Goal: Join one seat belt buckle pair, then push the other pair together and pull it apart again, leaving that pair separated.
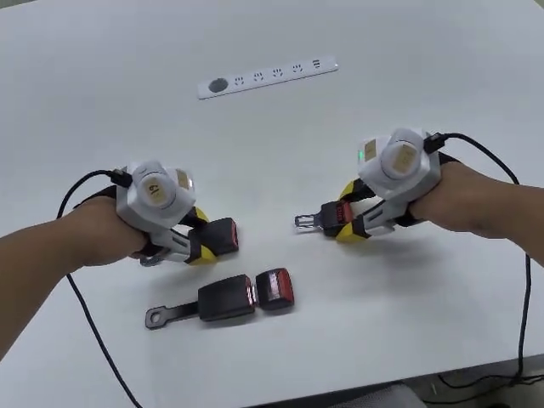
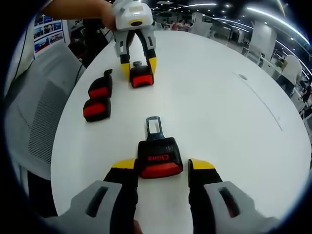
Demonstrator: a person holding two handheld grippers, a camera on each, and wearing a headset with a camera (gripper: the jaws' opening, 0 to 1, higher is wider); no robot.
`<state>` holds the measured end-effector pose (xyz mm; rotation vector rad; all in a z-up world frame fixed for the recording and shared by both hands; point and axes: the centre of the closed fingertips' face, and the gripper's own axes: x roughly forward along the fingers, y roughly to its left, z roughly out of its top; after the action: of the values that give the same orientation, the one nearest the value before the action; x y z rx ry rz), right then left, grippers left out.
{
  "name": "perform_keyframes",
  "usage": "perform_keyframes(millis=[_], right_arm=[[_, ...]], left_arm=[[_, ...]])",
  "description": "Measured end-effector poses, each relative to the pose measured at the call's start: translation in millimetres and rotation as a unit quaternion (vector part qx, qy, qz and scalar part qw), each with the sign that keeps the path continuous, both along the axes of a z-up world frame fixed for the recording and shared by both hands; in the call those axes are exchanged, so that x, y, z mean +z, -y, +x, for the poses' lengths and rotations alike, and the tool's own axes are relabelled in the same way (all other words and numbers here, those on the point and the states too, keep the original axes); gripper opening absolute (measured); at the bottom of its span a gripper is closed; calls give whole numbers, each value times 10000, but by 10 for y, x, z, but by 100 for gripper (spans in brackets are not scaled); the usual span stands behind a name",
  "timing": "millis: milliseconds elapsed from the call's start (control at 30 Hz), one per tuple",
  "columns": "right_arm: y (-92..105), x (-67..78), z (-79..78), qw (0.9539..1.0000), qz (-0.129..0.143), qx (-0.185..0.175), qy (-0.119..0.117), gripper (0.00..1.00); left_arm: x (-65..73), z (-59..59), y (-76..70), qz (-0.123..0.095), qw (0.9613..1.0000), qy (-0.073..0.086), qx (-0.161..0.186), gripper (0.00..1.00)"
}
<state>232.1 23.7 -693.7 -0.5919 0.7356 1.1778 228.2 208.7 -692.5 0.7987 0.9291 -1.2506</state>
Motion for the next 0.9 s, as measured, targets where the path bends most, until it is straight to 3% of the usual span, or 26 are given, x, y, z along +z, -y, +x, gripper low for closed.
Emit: perform_keyframes(millis=[200,233,267,300,400,500,567,667,700,733,800,900], right_arm=[[36,31,-32,9997,-214,-36,134,45],[76,39,-33,9994,-276,-99,191,46],[99,64,-20,9992,-263,-200,227,47],[125,112,-18,9989,-165,-395,207,49],[194,268,-27,9973,59,-691,249,52],[221,384,-95,9955,187,-886,265,53],[230,457,-154,9944,288,-981,285,56],[227,497,-277,9926,363,-1144,185,59],[226,489,-313,9925,352,-1148,222,61],[224,478,-363,9921,361,-1177,248,65],[225,500,-414,9902,467,-1302,207,69],[209,536,-577,9887,577,-1371,201,76]], left_arm=[[6,89,-20,116,9998,176,67,45],[21,100,-18,27,9994,327,-83,50],[33,108,-5,-43,9993,369,-88,54],[82,117,3,-222,9990,374,37,55],[226,177,-56,-466,9970,314,540,58],[320,152,-155,-566,9956,402,627,59],[429,50,-179,-683,9940,439,730,63],[458,-64,-215,-784,9927,476,788,67],[499,-183,-189,-778,9918,474,893,69],[500,-197,-220,-801,9912,491,928,73],[516,-238,-290,-894,9884,484,1131,77],[597,-416,-280,-1110,9824,493,1421,83]])
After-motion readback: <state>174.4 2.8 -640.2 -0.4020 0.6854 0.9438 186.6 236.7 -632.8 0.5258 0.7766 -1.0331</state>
